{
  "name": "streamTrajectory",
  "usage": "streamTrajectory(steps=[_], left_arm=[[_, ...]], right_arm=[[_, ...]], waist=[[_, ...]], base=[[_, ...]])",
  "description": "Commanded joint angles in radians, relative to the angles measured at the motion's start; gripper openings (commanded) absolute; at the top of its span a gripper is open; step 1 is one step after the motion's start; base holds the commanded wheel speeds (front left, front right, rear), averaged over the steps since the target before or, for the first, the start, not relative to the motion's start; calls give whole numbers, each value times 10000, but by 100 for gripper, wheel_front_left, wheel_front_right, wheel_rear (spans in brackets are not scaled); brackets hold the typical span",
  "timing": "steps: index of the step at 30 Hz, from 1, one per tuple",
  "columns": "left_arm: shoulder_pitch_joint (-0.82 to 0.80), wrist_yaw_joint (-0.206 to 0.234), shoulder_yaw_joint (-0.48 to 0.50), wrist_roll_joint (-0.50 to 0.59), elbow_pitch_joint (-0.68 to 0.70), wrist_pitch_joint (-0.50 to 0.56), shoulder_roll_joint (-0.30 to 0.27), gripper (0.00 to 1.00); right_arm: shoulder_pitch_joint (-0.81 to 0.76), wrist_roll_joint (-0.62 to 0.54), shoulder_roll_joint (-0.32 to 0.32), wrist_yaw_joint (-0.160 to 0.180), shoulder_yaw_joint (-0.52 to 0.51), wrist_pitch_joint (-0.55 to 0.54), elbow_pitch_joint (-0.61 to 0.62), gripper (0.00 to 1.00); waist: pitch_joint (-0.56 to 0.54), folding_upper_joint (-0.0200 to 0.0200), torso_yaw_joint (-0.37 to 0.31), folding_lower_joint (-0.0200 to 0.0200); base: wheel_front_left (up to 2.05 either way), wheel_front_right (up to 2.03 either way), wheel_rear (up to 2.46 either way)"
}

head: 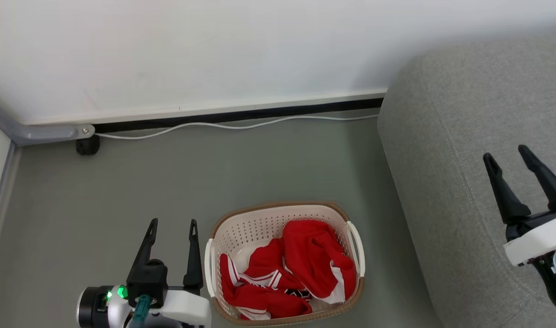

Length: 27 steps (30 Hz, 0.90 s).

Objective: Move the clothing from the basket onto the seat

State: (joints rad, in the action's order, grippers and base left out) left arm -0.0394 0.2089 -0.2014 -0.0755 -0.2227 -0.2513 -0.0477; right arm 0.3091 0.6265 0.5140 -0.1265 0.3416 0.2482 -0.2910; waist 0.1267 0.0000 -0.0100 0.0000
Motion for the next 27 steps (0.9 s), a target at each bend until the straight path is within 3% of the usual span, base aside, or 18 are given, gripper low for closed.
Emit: streamTrajectory(steps=[1, 15, 21, 27], left_arm=[[-560, 161, 198, -139, 304, -105, -30, 100], [-1979, 2274, -2535, -771, 534, -105, -27, 100], [-3069, 2644, -3591, -1228, 107, -105, -27, 100], [-4179, 2736, -4432, -1862, -593, -105, -26, 100]], right_arm=[[158, 101, 370, -42, 12, 136, 337, 100], [-196, 771, 1830, -42, -1075, 136, 2909, 100], [-259, 941, 2233, -42, -1736, 136, 3925, 100], [-246, 1066, 2414, -42, -2384, 136, 4983, 100]], waist=[[351, 0, 7, 0], [3283, 0, 44, 0], [4581, 0, 20, 0], [5861, 0, -33, 0]], base=[[0, 0, 0], [0, 0, 0], [0, 0, 0], [0, 0, 0]])
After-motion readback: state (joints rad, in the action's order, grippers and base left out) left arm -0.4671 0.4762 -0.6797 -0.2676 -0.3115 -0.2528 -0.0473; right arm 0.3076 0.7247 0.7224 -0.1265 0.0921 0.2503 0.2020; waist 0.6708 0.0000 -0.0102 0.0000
